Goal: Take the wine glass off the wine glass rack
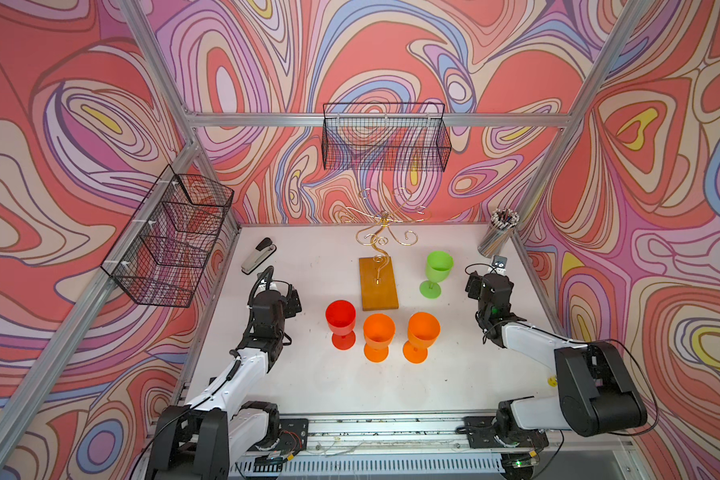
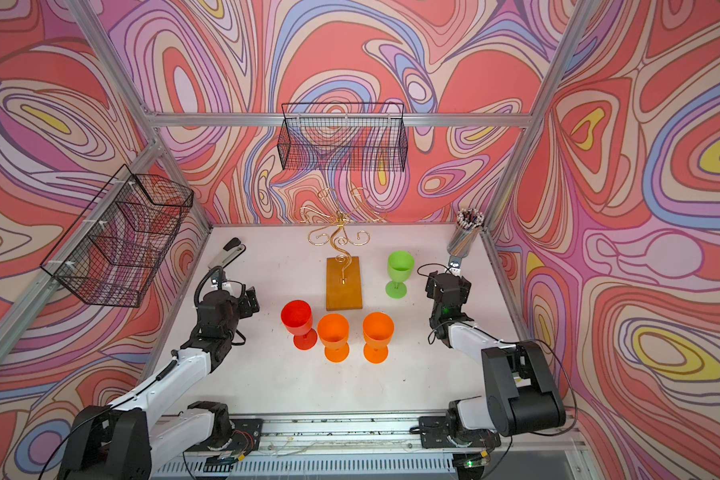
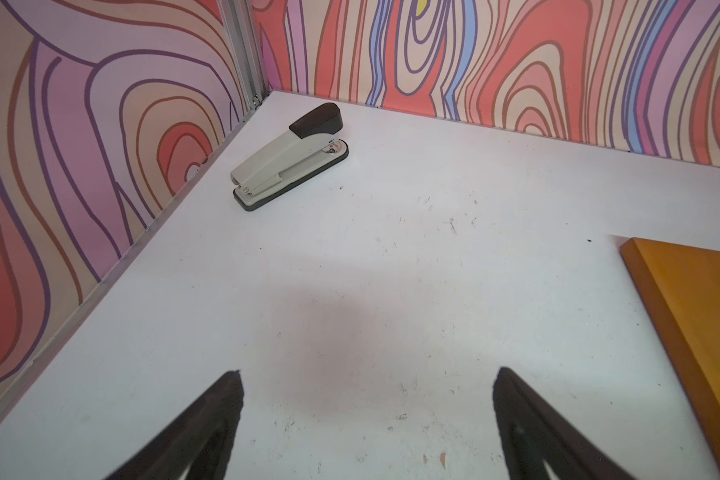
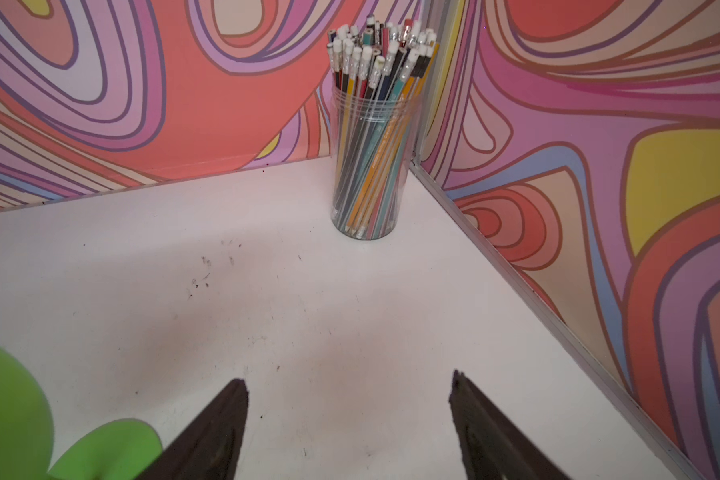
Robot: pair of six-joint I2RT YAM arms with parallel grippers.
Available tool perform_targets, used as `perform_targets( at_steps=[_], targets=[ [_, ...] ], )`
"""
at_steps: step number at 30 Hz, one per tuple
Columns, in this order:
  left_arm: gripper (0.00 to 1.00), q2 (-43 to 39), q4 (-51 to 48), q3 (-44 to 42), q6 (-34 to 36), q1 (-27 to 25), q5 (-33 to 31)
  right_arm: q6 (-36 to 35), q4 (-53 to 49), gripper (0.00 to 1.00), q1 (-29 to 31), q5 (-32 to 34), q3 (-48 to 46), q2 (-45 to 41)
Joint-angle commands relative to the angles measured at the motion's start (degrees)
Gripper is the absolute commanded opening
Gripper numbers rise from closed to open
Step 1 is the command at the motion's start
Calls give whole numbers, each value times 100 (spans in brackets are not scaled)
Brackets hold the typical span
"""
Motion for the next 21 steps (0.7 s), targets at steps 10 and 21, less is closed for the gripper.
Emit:
perform_targets(
  at_steps=[10, 21],
  targets=[
    [92, 1464, 2213, -235, 834, 164, -274, -494, 1375, 81, -22, -200, -157, 700],
    [93, 2199, 2757, -172, 697, 484, 366, -577, 2149, 80, -33, -372, -266, 1426]
  ],
)
